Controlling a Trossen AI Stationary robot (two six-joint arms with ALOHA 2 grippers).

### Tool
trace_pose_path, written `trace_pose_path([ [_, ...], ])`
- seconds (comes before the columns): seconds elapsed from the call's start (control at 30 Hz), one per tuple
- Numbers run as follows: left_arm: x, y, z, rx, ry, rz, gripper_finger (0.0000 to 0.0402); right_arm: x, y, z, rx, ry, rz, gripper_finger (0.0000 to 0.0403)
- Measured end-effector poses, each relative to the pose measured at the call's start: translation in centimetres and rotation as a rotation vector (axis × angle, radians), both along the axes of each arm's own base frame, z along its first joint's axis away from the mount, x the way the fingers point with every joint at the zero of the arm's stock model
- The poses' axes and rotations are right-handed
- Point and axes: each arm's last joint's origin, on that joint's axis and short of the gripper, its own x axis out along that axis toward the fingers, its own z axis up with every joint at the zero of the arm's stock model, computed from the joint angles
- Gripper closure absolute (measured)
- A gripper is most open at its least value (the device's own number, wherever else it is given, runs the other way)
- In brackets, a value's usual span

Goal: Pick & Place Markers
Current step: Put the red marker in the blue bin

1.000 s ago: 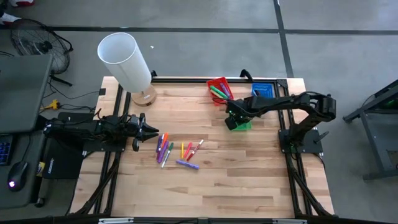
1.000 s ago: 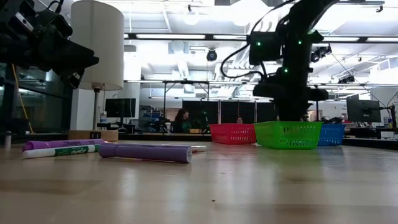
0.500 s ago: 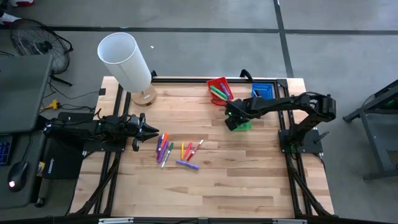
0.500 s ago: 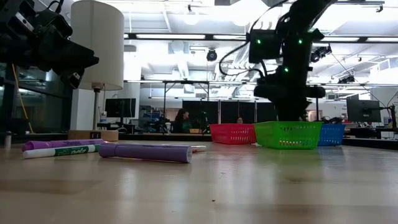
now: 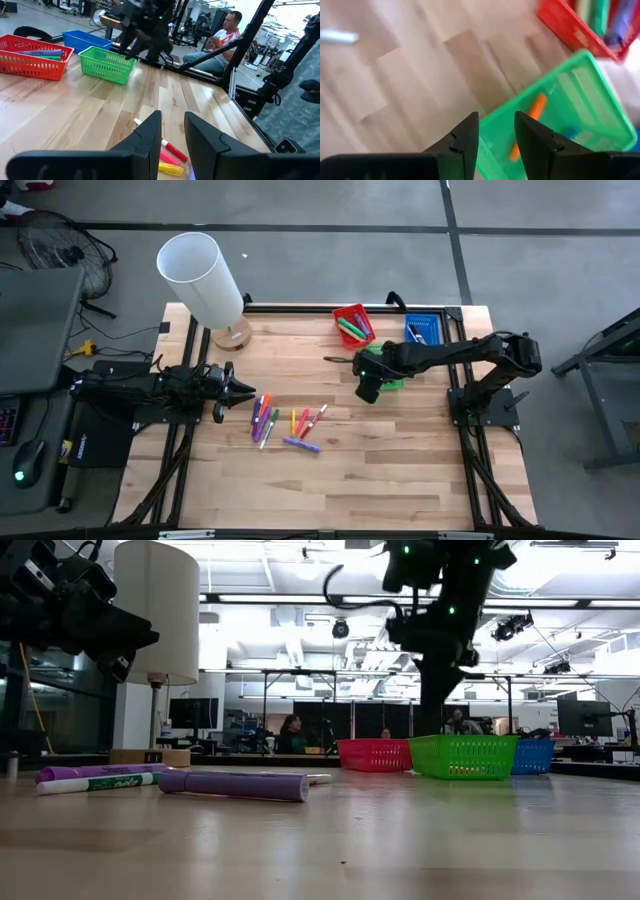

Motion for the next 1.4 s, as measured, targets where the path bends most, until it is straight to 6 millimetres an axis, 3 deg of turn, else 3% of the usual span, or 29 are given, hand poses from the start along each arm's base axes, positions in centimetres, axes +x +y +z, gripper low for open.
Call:
trace_pose_path([
  [0.33,0.0,0.0,0.0,0.000,0.001,0.000,0.0318,1.8,2.6,0.1,0.030,-0.044,0.452,0.0288],
  [0.73,0.0,0.0,0.0,0.000,0.001,0.000,0.0318,4.4,3.1,-2.1,0.085,-0.089,0.656,0.0278],
  [1.03,0.0,0.0,0.0,0.000,0.000,0.000,0.0318,9.0,3.2,-2.0,0.053,-0.041,0.793,0.0189],
  [1.4,0.0,0.0,0.0,0.000,0.000,0.000,0.0318,14.8,4.4,-1.9,0.080,0.041,0.977,0.0187],
])
